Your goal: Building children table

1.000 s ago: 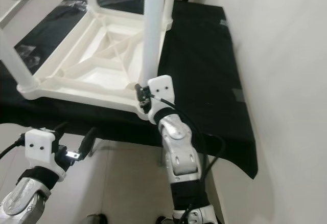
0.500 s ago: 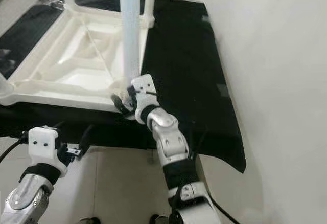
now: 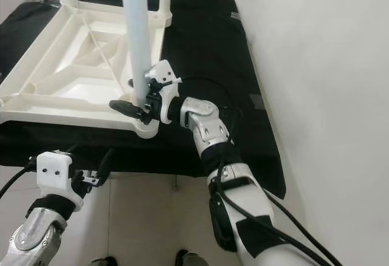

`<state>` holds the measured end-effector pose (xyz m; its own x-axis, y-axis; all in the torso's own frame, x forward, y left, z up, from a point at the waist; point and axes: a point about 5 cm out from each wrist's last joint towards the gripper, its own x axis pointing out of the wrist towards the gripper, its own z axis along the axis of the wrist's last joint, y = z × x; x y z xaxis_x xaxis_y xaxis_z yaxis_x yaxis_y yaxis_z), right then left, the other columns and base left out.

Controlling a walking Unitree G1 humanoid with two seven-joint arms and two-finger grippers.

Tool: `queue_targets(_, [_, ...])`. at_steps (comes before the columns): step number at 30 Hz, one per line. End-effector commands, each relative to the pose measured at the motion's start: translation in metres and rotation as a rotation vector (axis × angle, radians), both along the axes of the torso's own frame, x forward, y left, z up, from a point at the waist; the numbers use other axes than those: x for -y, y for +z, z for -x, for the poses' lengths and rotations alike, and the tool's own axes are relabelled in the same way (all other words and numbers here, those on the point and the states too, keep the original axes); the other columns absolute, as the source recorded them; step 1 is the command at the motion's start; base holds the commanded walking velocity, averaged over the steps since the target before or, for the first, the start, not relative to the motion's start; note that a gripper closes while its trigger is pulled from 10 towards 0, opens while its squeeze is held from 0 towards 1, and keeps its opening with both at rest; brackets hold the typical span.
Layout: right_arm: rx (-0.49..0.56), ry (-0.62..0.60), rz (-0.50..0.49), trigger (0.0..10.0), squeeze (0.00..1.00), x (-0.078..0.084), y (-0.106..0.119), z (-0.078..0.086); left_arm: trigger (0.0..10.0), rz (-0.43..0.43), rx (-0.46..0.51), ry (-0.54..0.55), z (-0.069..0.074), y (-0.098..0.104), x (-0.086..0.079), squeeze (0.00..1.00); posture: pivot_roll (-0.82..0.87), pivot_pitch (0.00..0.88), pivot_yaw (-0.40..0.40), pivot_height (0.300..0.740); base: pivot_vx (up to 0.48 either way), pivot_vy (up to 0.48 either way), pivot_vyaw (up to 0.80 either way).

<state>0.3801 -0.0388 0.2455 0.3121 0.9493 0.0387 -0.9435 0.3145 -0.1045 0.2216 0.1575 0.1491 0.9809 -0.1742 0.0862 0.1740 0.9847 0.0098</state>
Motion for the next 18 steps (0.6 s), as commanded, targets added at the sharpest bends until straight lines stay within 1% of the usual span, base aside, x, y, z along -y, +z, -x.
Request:
queue_targets(1, [-0.006, 0.08, -0.008, 0.0, 0.0, -0.004, -0.001, 0.002, 10.0, 0.016, -0.021, -0.014, 0.005, -0.002, 0.002, 0.0, 0.19, 0.285, -0.125, 0.74, 0.0, 0.0, 0.0])
queue_targets(3, [-0.003, 0.078, -0.003, 0.0, 0.0, -0.003, -0.001, 0.001, 10.0, 0.019, -0.021, -0.017, 0.006, -0.001, 0.003, 0.0, 0.19, 0.287, -0.124, 0.74, 0.0, 0.0, 0.0])
queue_targets(6, [0.017, 0.079, 0.029, 0.0, 0.0, 0.004, 0.001, 0.0, 10.0, 0.032, -0.022, -0.025, 0.009, -0.001, 0.002, 0.0, 0.17, 0.303, -0.115, 0.74, 0.0, 0.0, 0.0])
queue_targets(10, [0.051, 0.062, 0.03, 0.0, 0.0, 0.013, 0.006, -0.003, 10.0, 0.048, -0.02, -0.032, 0.013, 0.001, 0.002, 0.0, 0.14, 0.317, -0.115, 0.74, 0.0, 0.0, 0.0])
queue_targets(11, [0.051, 0.062, 0.03, 0.0, 0.0, 0.013, 0.006, -0.003, 10.0, 0.048, -0.02, -0.032, 0.013, 0.001, 0.002, 0.0, 0.14, 0.317, -0.115, 0.74, 0.0, 0.0, 0.0])
queue_targets(12, [0.069, 0.0, 0.05, 0.0, 0.0, 0.02, 0.003, -0.004, 10.0, 0.057, -0.019, -0.036, 0.014, 0.001, 0.002, 0.0, 0.13, 0.324, -0.117, 0.74, 0.0, 0.0, 0.0])
queue_targets(13, [0.045, -0.128, 0.063, 0.0, 0.0, 0.027, -0.005, -0.006, 10.0, 0.062, -0.018, -0.038, 0.016, 0.002, 0.002, 0.0, 0.12, 0.335, -0.127, 0.74, 0.0, 0.0, 0.0])
queue_targets(14, [0.027, -0.221, 0.074, 0.0, 0.0, 0.033, -0.011, -0.007, 10.0, 0.065, -0.017, -0.04, 0.018, 0.002, 0.002, 0.0, 0.12, 0.336, -0.128, 0.74, 0.0, 0.0, 0.0])
queue_targets(15, [-0.021, -0.495, 0.088, 0.0, 0.0, 0.036, -0.03, -0.005, 10.0, 0.067, -0.017, -0.042, 0.019, 0.003, 0.001, 0.0, 0.11, 0.342, -0.125, 0.74, 0.0, 0.0, 0.0])
queue_targets(16, [-0.05, -0.691, 0.099, 0.0, 0.0, 0.041, -0.042, -0.001, 10.0, 0.067, -0.017, -0.044, 0.02, 0.003, 0.0, 0.0, 0.11, 0.345, -0.122, 0.74, 0.0, 0.0, 0.0])
queue_targets(17, [-0.05, -0.691, 0.099, 0.0, 0.0, 0.041, -0.042, -0.001, 10.0, 0.067, -0.017, -0.044, 0.02, 0.003, 0.0, 0.0, 0.11, 0.345, -0.122, 0.74, 0.0, 0.0, 0.0])
queue_targets(18, [-0.235, -0.923, 0.015, 0.0, 0.0, 0.037, -0.08, 0.045, 10.0, 0.079, -0.018, -0.044, 0.022, 0.004, -0.002, 0.0, 0.09, 0.348, -0.102, 0.74, 0.0, 0.0, 0.0])
